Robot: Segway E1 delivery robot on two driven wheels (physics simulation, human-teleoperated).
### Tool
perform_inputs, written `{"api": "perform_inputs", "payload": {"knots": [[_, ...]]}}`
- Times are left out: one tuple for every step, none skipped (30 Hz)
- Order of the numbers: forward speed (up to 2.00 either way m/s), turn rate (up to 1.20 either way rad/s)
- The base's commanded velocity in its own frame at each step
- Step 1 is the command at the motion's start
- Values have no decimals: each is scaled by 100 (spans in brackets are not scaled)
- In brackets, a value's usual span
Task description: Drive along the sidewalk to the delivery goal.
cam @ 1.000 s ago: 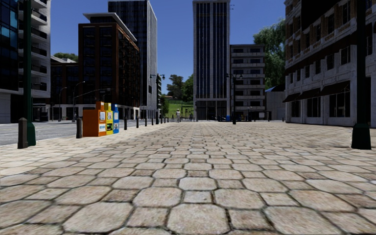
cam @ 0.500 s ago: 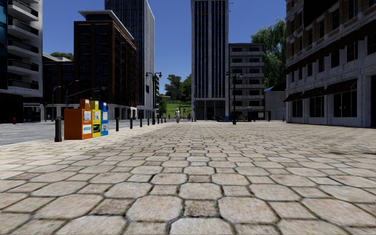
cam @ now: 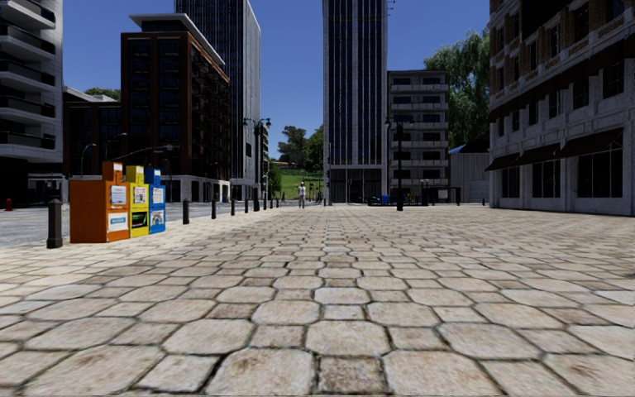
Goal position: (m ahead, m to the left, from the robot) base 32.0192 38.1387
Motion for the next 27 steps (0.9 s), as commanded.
{"api": "perform_inputs", "payload": {"knots": [[200,0],[200,0],[200,0],[200,0],[200,0],[200,0],[200,0],[200,0],[200,0],[200,0],[200,0],[200,0],[200,0],[200,0],[200,0],[200,0],[200,0],[200,0],[200,0],[200,0],[200,0],[200,0],[200,0],[200,0],[200,0],[200,0],[200,0]]}}
